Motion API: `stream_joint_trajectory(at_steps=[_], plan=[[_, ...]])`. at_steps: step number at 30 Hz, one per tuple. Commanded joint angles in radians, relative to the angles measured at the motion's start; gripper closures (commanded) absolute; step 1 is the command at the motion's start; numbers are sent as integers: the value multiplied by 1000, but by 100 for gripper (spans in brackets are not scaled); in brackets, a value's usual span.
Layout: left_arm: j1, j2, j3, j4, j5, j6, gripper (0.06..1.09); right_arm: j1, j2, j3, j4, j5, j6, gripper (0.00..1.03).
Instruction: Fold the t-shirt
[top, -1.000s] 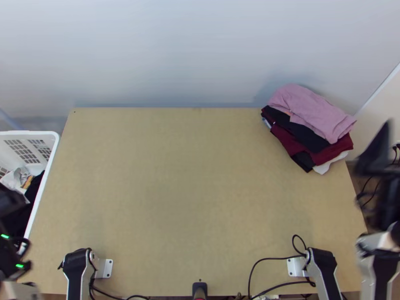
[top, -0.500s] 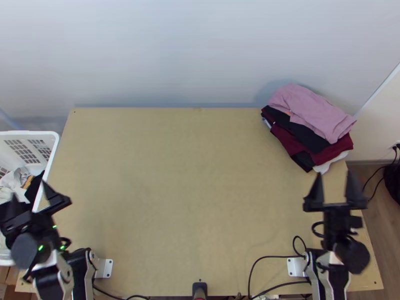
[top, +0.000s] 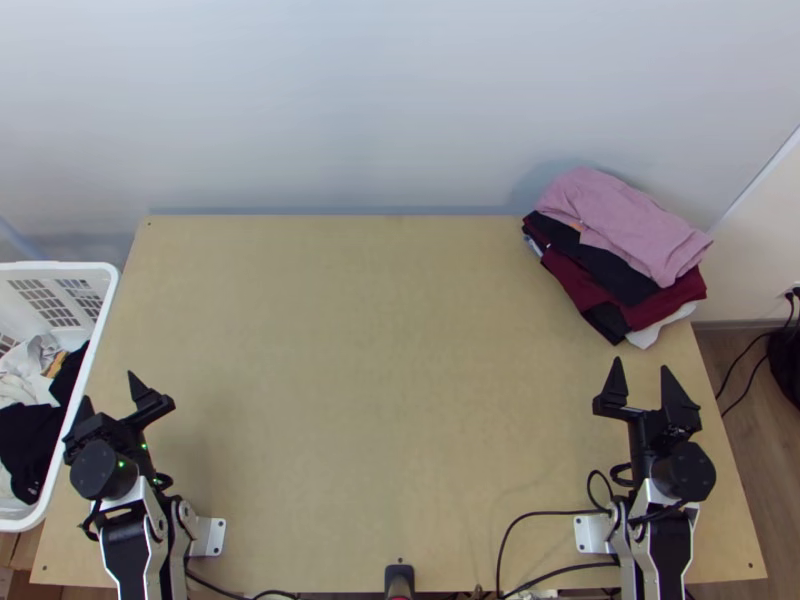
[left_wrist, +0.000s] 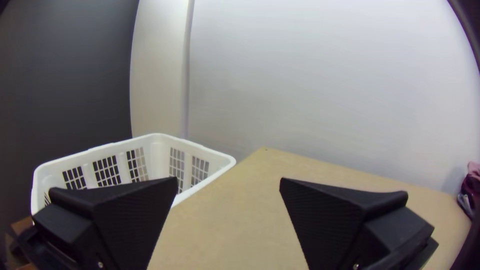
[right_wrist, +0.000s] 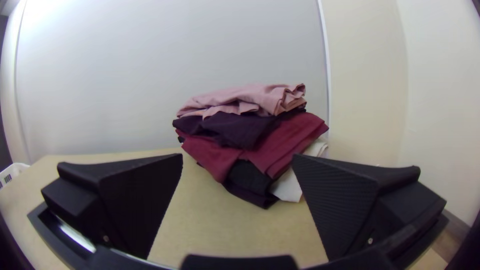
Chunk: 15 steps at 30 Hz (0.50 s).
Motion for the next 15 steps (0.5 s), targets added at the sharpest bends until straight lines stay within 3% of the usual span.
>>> stream_joint_trajectory(at_steps=[1, 15], plan=[[3, -8, -45, 6, 0, 36, 10, -3, -2, -5, -21, 9, 8, 4], [4, -6, -41, -25, 2, 30, 10, -3, -2, -5, -21, 9, 8, 4]])
